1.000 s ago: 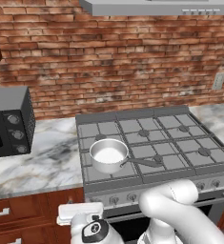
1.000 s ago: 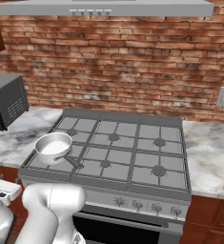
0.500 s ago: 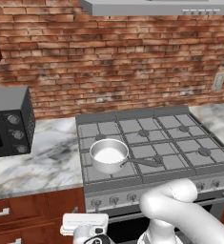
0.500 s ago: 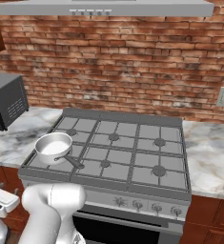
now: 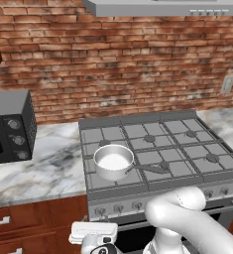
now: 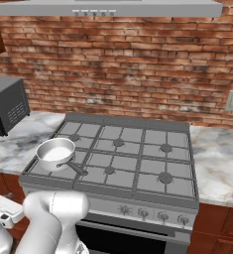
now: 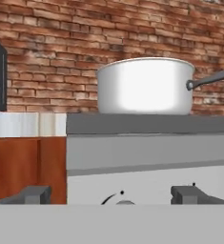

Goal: Turn on the front left burner of the stove.

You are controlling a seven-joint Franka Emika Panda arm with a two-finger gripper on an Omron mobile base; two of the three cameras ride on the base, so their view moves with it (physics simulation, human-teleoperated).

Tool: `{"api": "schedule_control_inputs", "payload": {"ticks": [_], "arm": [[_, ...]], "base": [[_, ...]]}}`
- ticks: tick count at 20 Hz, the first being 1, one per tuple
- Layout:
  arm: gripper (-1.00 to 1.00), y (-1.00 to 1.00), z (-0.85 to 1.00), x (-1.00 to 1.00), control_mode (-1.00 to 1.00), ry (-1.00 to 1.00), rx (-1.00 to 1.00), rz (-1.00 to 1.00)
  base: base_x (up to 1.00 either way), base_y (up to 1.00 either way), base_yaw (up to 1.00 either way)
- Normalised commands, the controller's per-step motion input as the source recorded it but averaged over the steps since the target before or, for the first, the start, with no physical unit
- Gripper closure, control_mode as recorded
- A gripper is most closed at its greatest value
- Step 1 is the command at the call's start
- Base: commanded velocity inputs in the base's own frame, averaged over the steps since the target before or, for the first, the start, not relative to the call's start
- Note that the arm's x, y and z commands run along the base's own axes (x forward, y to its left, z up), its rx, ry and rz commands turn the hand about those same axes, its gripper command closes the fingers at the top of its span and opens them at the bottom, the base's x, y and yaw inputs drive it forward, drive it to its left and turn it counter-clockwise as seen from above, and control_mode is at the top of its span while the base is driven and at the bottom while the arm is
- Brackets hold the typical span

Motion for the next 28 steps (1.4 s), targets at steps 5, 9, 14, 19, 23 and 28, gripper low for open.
{"api": "schedule_control_inputs", "payload": {"ticks": [5, 9, 14, 19, 23, 28], "arm": [[-1.0, -0.3, -0.3, 0.17, -1.0, 0.0, 0.0, 0.0], [-1.0, -0.27, -0.2, 0.3, -1.0, -0.01, 0.02, 0.0], [-1.0, -0.16, -0.28, 0.35, -1.0, 0.0, 0.01, 0.0], [-1.0, -0.02, -0.4, 0.27, -1.0, 0.0, 0.0, 0.0], [-1.0, 0.0, -0.35, 0.22, -1.0, 0.0, 0.01, 0.0], [-1.0, 0.0, -0.28, 0.24, -1.0, 0.0, 0.02, 0.0]], "base": [[0.0, 0.0, 0.0], [0.0, 0.0, 0.0], [0.0, 0.0, 0.0], [0.0, 0.0, 0.0], [0.0, 0.0, 0.0], [0.0, 0.0, 0.0]]}}
